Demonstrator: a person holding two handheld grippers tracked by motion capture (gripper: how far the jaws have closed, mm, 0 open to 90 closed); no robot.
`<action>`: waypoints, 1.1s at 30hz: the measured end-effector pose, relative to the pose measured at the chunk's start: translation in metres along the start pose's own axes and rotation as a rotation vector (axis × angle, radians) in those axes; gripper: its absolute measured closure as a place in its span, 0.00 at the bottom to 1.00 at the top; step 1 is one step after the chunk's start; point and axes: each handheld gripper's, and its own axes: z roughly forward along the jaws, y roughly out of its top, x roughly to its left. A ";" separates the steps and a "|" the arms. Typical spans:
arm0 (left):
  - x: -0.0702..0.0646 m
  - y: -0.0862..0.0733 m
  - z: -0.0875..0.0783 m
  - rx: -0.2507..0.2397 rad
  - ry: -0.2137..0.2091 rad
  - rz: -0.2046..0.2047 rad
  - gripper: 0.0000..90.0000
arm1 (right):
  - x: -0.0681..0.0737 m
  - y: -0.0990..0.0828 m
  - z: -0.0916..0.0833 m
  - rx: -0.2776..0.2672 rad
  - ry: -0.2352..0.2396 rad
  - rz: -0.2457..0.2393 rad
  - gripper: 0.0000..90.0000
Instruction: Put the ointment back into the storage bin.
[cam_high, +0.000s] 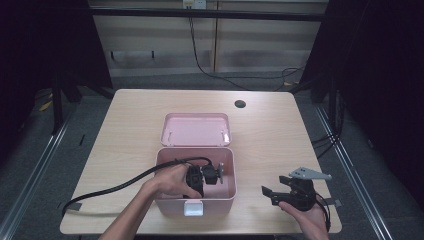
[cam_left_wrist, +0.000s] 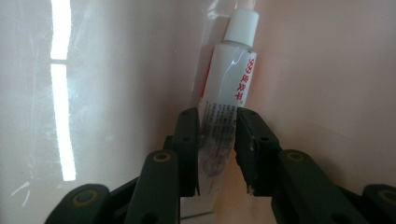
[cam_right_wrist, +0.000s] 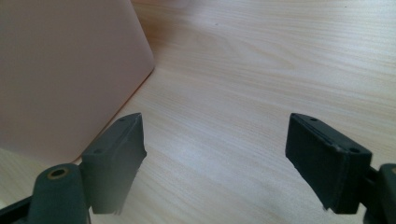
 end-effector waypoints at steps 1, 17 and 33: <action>0.000 0.000 0.000 -0.001 0.003 -0.001 0.77 | 0.000 0.000 0.000 0.000 0.001 0.000 0.21; 0.001 -0.002 -0.008 -0.047 0.042 -0.053 0.52 | 0.000 0.000 0.000 0.000 0.001 0.000 0.21; -0.007 -0.014 -0.043 -0.180 0.031 -0.056 0.48 | 0.000 0.000 0.000 0.000 0.004 -0.001 0.21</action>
